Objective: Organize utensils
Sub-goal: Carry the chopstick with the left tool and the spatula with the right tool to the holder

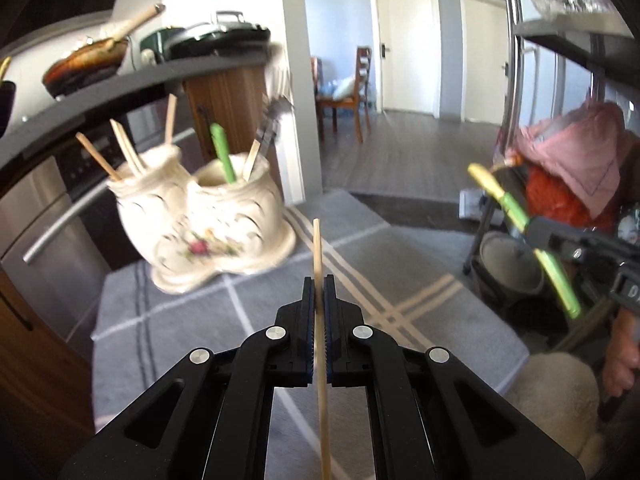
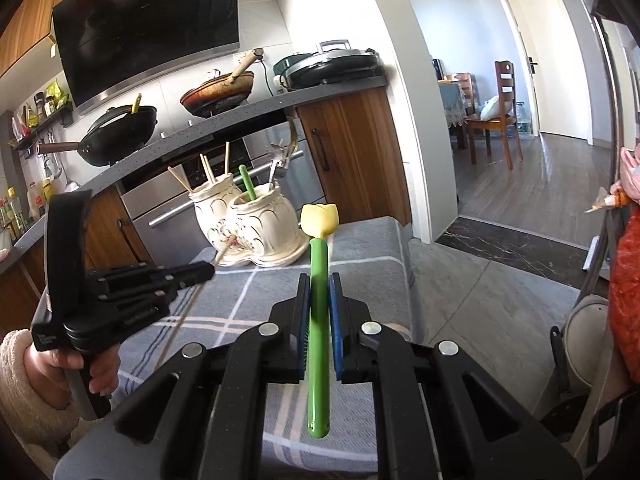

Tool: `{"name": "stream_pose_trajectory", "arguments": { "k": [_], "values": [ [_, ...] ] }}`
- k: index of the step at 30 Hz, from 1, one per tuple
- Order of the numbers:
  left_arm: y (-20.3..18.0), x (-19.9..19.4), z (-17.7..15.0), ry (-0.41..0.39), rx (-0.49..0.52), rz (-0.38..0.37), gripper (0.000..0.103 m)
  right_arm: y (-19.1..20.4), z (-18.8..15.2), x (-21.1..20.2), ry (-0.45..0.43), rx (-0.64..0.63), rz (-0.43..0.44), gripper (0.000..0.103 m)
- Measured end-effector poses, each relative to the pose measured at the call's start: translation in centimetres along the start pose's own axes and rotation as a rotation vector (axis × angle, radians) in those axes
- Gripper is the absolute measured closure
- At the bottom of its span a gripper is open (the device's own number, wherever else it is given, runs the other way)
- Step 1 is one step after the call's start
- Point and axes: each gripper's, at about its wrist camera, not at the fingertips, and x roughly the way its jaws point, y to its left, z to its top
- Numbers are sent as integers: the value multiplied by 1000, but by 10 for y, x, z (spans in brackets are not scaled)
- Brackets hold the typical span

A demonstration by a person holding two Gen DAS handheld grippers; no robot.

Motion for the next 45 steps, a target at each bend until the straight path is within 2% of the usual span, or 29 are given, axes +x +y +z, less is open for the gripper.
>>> {"name": "stream_pose_trajectory", "arguments": {
  "k": [5,10,17,24,29,36,41,45],
  "values": [
    [41,-25,25,-128,-61,0,98,16,22,23,-42,-5,61,94],
    [70,-34,55,-218,-92,24,98,34,52,54,-82,-14,97,94],
    [110,-28,92,-304,-131,40,98,50,89,102,-132,-18,132,94],
    [145,-8,129,-379,-188,23,98,58,129,149,-213,6,184,94],
    [153,7,153,-437,-207,22,98,55,147,179,-241,47,227,94],
    [149,25,159,-515,-156,137,98,51,140,200,-241,86,288,94],
    [166,30,159,-558,-225,156,98,44,134,211,-220,123,313,94],
    [166,39,156,-557,-203,190,98,44,131,209,-234,112,312,94]
  ]
}}
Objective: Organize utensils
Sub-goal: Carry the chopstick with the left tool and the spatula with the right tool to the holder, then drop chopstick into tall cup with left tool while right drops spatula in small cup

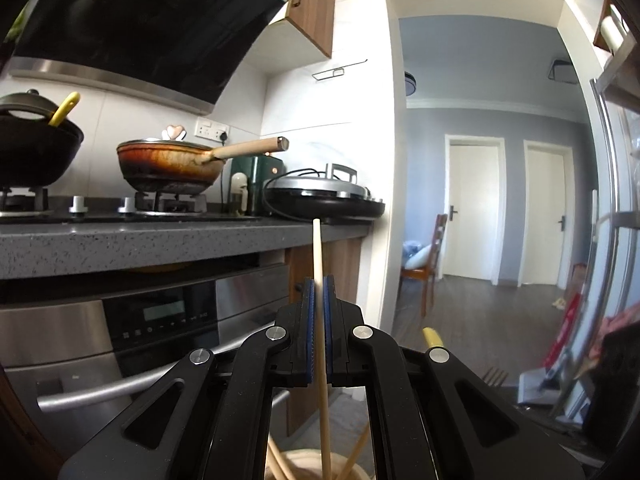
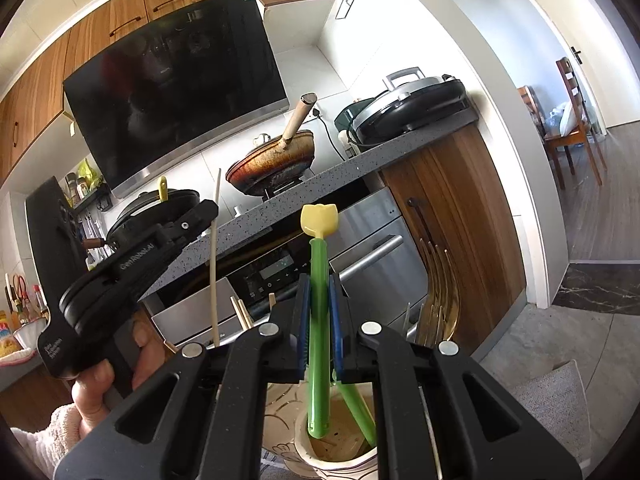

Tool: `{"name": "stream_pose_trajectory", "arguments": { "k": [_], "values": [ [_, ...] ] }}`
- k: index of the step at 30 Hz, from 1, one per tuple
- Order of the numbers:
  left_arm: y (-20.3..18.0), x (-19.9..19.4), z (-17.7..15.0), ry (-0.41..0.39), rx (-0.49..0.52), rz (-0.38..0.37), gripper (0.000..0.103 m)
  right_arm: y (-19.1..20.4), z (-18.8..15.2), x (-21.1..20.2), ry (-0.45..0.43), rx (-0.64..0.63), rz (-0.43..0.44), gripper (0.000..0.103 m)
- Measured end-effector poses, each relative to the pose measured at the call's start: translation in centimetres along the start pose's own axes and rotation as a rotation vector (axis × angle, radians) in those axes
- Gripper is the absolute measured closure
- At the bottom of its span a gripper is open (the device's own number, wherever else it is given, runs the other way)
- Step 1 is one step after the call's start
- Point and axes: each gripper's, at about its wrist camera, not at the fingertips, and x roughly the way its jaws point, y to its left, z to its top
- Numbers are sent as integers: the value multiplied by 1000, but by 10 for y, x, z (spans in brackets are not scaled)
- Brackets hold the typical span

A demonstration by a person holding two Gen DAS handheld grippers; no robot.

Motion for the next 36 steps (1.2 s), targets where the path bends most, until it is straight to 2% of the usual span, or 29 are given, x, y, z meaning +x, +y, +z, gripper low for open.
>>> {"name": "stream_pose_trajectory", "arguments": {
  "k": [10,22,24,26,27,31,36],
  "values": [
    [-6,-6,-17,-17,69,9,98,-5,-1,-5,-27,15,9,94],
    [0,-27,-33,56,72,-61,98,-9,-5,-4,-21,27,19,94],
    [0,-31,-35,66,76,-69,96,-8,-5,-5,-28,23,14,94],
    [1,-36,-36,72,72,-79,86,-6,-2,-9,-54,10,7,94],
    [1,-39,-36,70,70,-84,84,-5,-1,-12,-65,7,15,94],
    [3,-50,-35,60,69,-91,83,7,-1,-13,-66,-27,59,94],
    [8,-67,-34,44,59,-108,81,26,-16,1,-20,-118,47,94]
  ]
}}
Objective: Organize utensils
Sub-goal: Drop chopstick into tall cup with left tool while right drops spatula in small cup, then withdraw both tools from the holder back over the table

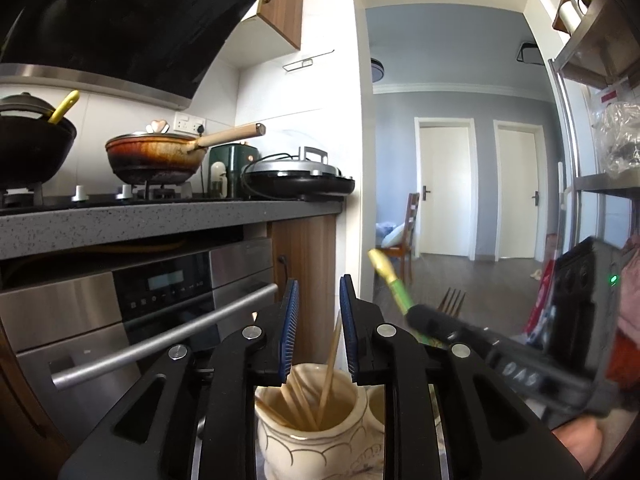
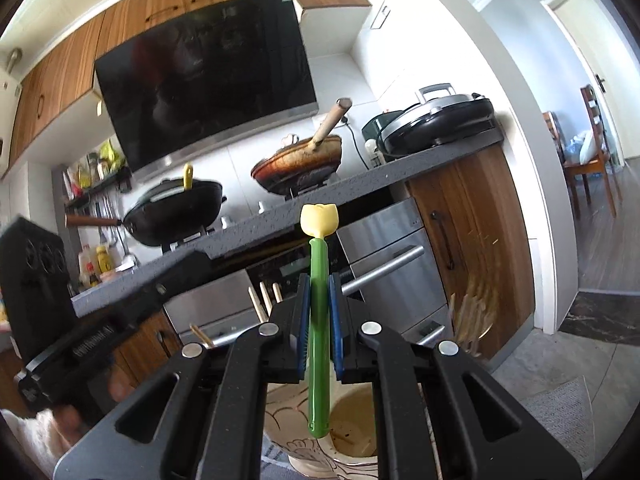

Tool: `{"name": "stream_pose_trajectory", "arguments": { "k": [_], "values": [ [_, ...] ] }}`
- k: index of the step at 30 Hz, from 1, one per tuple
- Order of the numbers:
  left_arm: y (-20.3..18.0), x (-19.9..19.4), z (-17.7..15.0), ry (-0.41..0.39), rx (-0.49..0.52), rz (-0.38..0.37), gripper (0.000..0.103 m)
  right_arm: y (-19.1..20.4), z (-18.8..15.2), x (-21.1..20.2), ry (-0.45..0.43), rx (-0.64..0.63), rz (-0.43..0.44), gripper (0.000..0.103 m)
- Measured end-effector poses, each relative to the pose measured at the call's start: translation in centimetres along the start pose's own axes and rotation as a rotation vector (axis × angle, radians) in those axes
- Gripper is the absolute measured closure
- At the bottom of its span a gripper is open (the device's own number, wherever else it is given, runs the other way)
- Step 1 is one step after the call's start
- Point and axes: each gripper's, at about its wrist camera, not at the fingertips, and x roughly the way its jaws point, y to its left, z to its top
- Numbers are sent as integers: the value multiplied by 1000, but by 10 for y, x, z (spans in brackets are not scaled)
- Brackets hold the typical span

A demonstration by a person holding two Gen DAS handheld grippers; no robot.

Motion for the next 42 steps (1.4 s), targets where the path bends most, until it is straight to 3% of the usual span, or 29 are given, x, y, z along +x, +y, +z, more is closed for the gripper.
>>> {"name": "stream_pose_trajectory", "arguments": {
  "k": [10,19,29,36,37,39,42],
  "values": [
    [13,-26,-1,-11,-29,0,81,26,-33,26,29,-247,-164,94],
    [16,-48,-3,-10,-27,1,81,21,-36,19,99,-214,-205,94],
    [18,-60,-24,66,-67,14,81,26,-41,-10,128,-207,-243,94],
    [11,-65,-42,143,-80,37,81,24,-51,-6,205,-190,-262,93],
    [10,-66,-44,148,-80,39,81,24,-52,-5,215,-190,-263,92],
    [9,-69,-47,156,-83,43,79,24,-52,-7,230,-179,-256,76],
    [7,-73,-51,167,-90,49,78,29,-50,-21,213,-178,-242,66]
  ]
}}
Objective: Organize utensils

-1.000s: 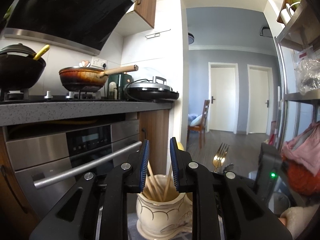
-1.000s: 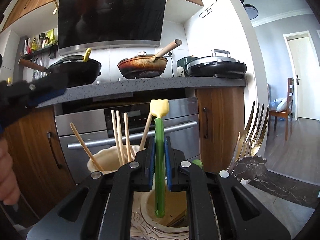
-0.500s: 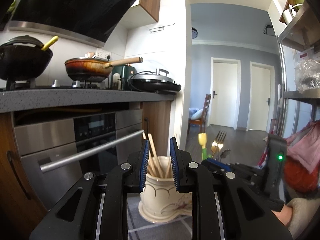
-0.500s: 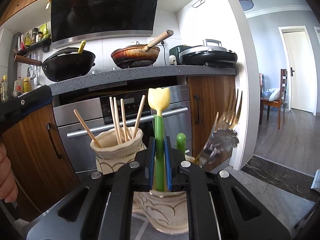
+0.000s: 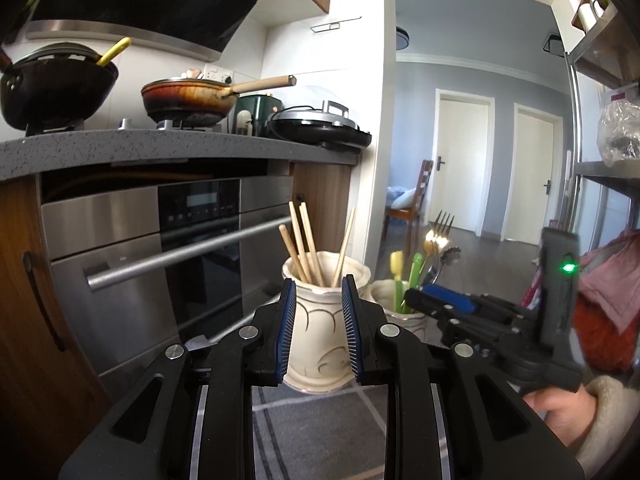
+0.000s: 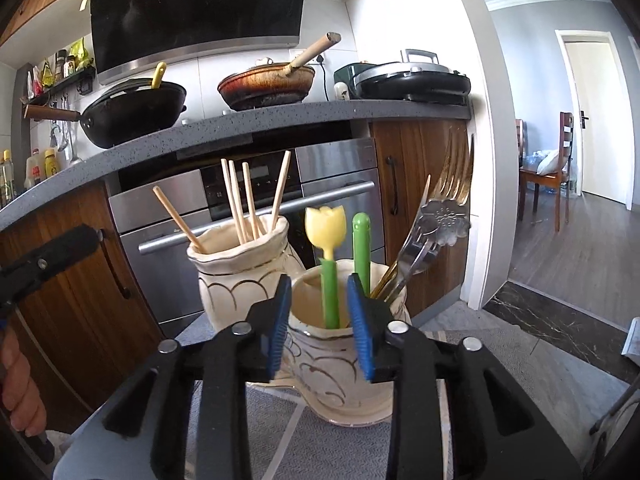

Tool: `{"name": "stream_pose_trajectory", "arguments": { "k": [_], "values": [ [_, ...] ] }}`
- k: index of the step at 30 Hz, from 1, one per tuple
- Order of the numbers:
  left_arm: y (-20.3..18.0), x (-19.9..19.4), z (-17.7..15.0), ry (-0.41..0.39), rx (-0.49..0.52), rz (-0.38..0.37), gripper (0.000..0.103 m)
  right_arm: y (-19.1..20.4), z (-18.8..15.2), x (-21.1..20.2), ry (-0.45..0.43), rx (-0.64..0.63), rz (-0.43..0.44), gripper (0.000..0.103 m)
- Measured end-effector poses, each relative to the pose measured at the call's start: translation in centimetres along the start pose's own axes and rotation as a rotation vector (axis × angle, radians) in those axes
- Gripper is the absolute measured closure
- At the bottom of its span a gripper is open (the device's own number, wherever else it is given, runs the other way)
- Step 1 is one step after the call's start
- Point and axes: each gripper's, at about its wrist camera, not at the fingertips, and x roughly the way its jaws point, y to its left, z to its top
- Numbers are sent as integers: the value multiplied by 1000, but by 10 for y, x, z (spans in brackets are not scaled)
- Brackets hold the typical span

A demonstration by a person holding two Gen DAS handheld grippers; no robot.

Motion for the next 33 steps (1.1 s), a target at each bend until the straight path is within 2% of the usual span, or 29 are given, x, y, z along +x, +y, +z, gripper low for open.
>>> {"name": "stream_pose_trajectory", "arguments": {
  "k": [4,10,12,15,20,23,30,33],
  "values": [
    [-3,-5,-9,21,-2,7,78,-1,-3,-22,-14,-4,-8,57],
    [-10,-9,-26,52,12,37,78,-3,-15,-54,18,-15,-41,47],
    [-12,-10,-32,57,25,52,74,-4,-20,-63,26,-26,-45,39],
    [-14,-6,-41,80,37,66,63,-8,-29,-72,35,-29,-55,34],
    [-15,-2,-55,93,50,96,34,-15,-40,-81,31,-38,-83,26],
    [-13,1,-59,91,40,109,26,-16,-42,-85,12,-45,-96,19],
    [-9,4,-67,88,48,150,20,-14,-45,-86,-31,-61,-113,8],
    [-10,5,-70,87,65,151,17,-13,-46,-86,-38,-61,-112,7]
  ]
}}
